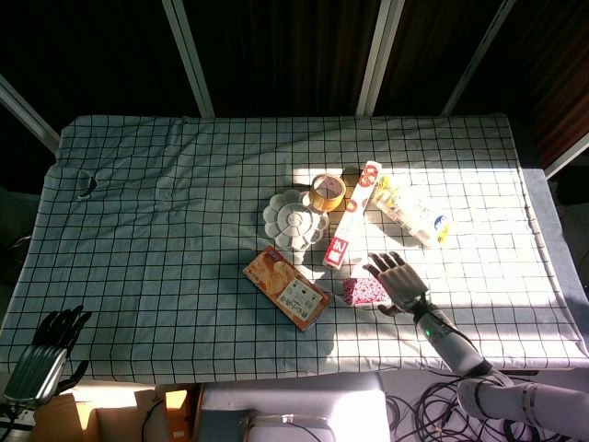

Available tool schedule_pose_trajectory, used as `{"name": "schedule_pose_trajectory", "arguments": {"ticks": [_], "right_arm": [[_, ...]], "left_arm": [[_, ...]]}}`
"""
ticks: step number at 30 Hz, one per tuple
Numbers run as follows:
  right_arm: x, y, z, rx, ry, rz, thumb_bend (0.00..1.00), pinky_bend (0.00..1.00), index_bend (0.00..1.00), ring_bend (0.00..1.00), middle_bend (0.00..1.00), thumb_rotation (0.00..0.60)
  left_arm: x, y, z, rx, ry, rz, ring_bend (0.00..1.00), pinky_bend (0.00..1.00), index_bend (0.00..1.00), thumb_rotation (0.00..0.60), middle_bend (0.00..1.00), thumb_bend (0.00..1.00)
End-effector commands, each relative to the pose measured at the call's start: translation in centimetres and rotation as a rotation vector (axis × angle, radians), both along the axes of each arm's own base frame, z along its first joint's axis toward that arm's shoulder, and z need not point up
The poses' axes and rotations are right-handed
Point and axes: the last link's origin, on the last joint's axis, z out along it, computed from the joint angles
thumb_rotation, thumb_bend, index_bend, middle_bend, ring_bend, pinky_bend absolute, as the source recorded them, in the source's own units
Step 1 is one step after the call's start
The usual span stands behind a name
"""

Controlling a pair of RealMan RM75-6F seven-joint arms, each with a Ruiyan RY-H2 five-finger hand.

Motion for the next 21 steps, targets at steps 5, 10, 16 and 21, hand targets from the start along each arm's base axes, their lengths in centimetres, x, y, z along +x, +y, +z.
{"name": "schedule_pose_trajectory", "arguments": {"ticks": [5, 10, 16, 21], "right_arm": [[0.6, -0.3, -1.4, 0.004, 0.015, 0.016, 0.2, 0.0, 0.22, 0.0, 0.0, 0.6], [0.7, -0.5, -1.6, -0.012, 0.016, 0.016, 0.2, 0.0, 0.28, 0.0, 0.0, 0.6], [0.7, -0.7, -1.7, -0.033, 0.02, 0.021, 0.2, 0.0, 0.31, 0.0, 0.0, 0.6], [0.7, -1.0, -2.0, -0.045, 0.021, 0.021, 0.2, 0.0, 0.36, 0.0, 0.0, 0.6]], "left_arm": [[-0.1, -0.1, 0.2, 0.002, -0.001, 0.008, 0.0, 0.0, 0.0, 0.6, 0.01, 0.36], [-0.2, -0.2, 0.4, 0.004, -0.002, 0.013, 0.0, 0.0, 0.0, 0.6, 0.01, 0.36], [-0.3, -0.2, 0.4, 0.006, 0.0, 0.018, 0.0, 0.0, 0.0, 0.6, 0.01, 0.36], [-0.4, -0.2, 0.5, 0.004, 0.0, 0.025, 0.0, 0.0, 0.0, 0.6, 0.01, 0.36]]}}
